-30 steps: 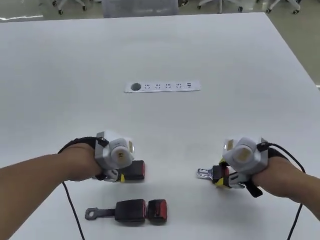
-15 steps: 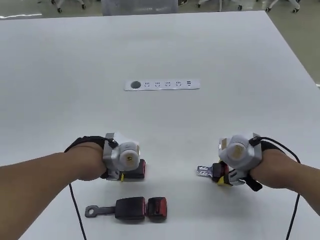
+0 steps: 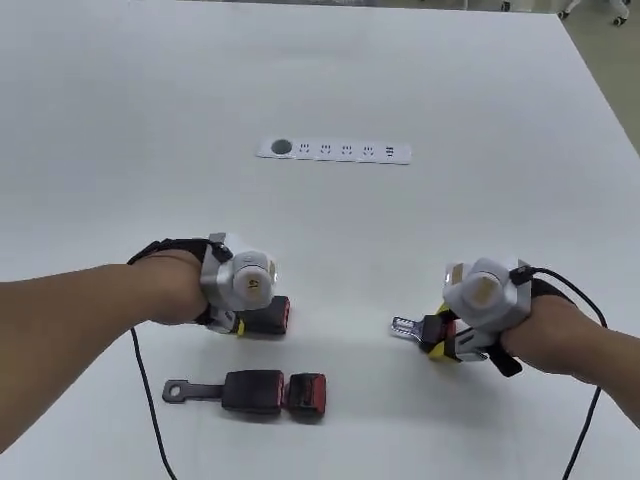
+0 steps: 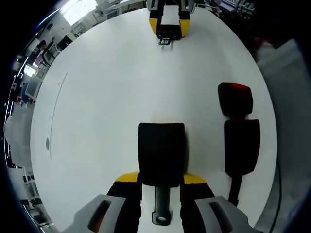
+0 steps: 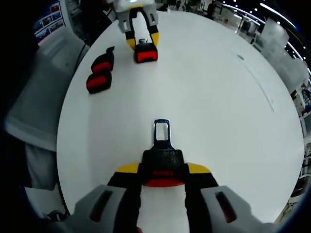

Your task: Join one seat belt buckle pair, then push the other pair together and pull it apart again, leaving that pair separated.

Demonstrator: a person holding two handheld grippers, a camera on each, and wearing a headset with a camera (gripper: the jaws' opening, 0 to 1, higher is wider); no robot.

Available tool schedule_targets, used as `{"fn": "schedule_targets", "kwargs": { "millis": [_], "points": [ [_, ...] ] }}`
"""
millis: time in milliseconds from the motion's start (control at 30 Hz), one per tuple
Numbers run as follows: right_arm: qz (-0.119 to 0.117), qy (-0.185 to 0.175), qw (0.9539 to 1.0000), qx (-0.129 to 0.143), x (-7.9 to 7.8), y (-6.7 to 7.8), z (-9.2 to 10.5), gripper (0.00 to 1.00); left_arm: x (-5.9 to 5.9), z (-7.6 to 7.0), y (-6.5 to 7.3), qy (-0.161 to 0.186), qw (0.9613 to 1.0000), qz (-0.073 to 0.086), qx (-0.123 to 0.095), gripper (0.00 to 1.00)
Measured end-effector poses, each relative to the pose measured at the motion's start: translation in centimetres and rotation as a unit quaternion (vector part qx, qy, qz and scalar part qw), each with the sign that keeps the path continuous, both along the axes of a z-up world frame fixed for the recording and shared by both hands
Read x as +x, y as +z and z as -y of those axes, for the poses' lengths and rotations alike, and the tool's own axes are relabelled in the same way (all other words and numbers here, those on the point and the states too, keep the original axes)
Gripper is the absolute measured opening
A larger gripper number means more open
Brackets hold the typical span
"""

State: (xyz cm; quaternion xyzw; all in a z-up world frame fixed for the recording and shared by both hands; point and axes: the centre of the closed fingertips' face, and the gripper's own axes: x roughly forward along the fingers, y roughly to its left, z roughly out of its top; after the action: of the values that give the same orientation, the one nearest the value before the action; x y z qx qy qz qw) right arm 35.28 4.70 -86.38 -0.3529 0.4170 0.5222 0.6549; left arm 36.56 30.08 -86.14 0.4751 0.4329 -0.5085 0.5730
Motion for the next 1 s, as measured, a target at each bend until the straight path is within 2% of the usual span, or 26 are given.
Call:
{"fn": "schedule_targets", "kwargs": {
  "millis": [133, 167, 367, 500, 600, 700, 833, 1000],
  "points": [
    [0.007, 0.015, 0.9998, 0.009, -0.1, 0.1, -2.2, 0.34, 0.0, 0.0, -0.1, -0.003, 1.0000, -0.004, 0.004, 0.30],
    [0.008, 0.019, 0.9997, 0.017, 0.0, 0.1, -3.4, 0.34, 0.0, 0.0, -0.2, -0.003, 1.0000, -0.005, 0.004, 0.30],
    [0.014, 0.038, 0.9986, 0.035, 0.1, 0.2, -7.8, 0.34, 0.0, 0.1, -0.2, -0.005, 1.0000, -0.005, 0.003, 0.30],
    [0.015, 0.041, 0.9979, 0.048, 0.2, 0.2, -10.1, 0.34, -0.3, 0.3, -0.3, -0.023, 0.9995, 0.003, 0.023, 0.30],
    [0.017, 0.044, 0.9974, 0.054, 0.1, 0.2, -12.0, 0.34, -0.2, 0.4, -0.4, -0.028, 0.9990, 0.002, 0.035, 0.30],
    [0.018, 0.044, 0.9974, 0.054, 0.2, 0.2, -13.3, 0.34, -0.2, 0.3, -0.4, -0.028, 0.9988, 0.001, 0.040, 0.30],
    [0.016, 0.045, 0.9974, 0.054, 0.4, 0.2, -14.8, 0.34, -0.2, 0.2, -0.3, -0.025, 0.9992, 0.002, 0.032, 0.30],
    [0.014, 0.054, 0.9972, 0.049, 0.3, 0.2, -14.9, 0.34, -0.2, 0.2, -0.3, -0.014, 0.9996, 0.005, 0.025, 0.30]
  ]
}}
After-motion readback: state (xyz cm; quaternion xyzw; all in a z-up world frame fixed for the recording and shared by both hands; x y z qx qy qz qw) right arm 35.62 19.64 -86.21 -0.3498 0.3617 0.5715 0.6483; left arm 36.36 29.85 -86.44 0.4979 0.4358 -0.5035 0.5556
